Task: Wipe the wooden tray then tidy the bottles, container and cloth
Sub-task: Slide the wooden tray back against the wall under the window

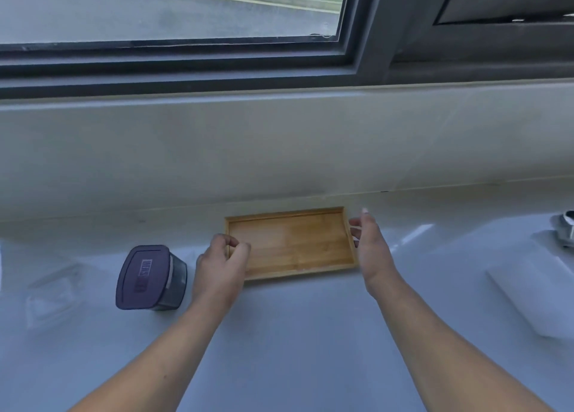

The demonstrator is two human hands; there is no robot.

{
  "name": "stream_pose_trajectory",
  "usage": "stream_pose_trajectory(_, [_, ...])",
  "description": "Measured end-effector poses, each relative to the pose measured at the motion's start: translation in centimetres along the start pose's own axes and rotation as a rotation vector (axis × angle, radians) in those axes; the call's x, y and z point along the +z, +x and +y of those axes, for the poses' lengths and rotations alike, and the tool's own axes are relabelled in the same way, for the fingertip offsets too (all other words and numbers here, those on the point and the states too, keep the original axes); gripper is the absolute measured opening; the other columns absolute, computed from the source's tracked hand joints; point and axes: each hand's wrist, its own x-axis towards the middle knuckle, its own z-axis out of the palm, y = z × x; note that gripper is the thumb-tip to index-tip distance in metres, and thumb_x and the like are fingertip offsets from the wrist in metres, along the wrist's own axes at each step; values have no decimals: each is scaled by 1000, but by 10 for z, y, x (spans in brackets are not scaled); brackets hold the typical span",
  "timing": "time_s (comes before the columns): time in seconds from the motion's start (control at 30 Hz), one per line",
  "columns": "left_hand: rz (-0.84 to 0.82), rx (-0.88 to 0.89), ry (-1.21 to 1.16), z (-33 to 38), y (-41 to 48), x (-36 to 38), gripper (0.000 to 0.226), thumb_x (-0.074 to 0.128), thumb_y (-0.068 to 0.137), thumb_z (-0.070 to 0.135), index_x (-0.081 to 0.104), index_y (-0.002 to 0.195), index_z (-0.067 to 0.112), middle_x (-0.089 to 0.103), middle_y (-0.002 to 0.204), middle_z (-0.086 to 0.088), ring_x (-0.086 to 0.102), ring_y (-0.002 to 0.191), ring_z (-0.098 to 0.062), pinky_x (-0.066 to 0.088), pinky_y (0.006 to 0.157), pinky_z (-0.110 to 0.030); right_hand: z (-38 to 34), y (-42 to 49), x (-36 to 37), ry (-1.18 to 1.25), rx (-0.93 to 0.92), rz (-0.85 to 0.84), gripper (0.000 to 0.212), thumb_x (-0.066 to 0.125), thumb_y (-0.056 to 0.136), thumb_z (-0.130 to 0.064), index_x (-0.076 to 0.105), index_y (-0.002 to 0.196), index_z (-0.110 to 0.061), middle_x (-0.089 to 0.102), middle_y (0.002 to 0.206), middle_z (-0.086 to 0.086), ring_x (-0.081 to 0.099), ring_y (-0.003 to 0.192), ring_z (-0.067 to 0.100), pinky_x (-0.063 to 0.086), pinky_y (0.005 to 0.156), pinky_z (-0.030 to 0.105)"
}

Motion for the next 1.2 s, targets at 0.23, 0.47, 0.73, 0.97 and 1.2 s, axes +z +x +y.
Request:
stream_pose_trajectory(0.23, [31,-20,18,14,43,14,26,48,75,59,54,85,36,67,79,10,64,90,-24,49,68,-39,-17,43,14,-18,-14,40,79,34,71,-86,69,113,-29,69,125,2,60,120,24,44,111,51])
stream_pose_trajectory(0.47, [35,-2,56,12,55,18,32,48,76,63,54,93,36,63,91,5,59,105,-32,55,83,-48,-19,56,20,-48,-63,71,80,35,71,-89,67,116,-30,68,120,-4,60,118,22,44,108,47])
stream_pose_trajectory(0.73, [50,98,221,8,36,20,62,66,89,44,47,141,15,55,139,-4,44,131,-30,45,93,-41,1,10,16,-349,-326,128,67,49,95,-66,40,153,-34,50,152,-6,46,137,16,34,102,29])
stream_pose_trajectory(0.97, [-30,364,406,11,-19,-8,54,68,89,47,56,135,22,59,138,-1,43,133,-24,43,104,-40,21,-68,4,-740,-515,63,69,59,94,-54,42,155,-26,48,156,1,34,146,18,35,120,43])
stream_pose_trajectory(1.2, [96,595,610,10,-77,-79,77,58,83,75,49,147,33,37,163,6,28,148,-20,26,120,-37,11,-142,42,-977,-700,11,86,40,90,-77,22,162,-34,24,170,-7,13,158,18,15,128,41])
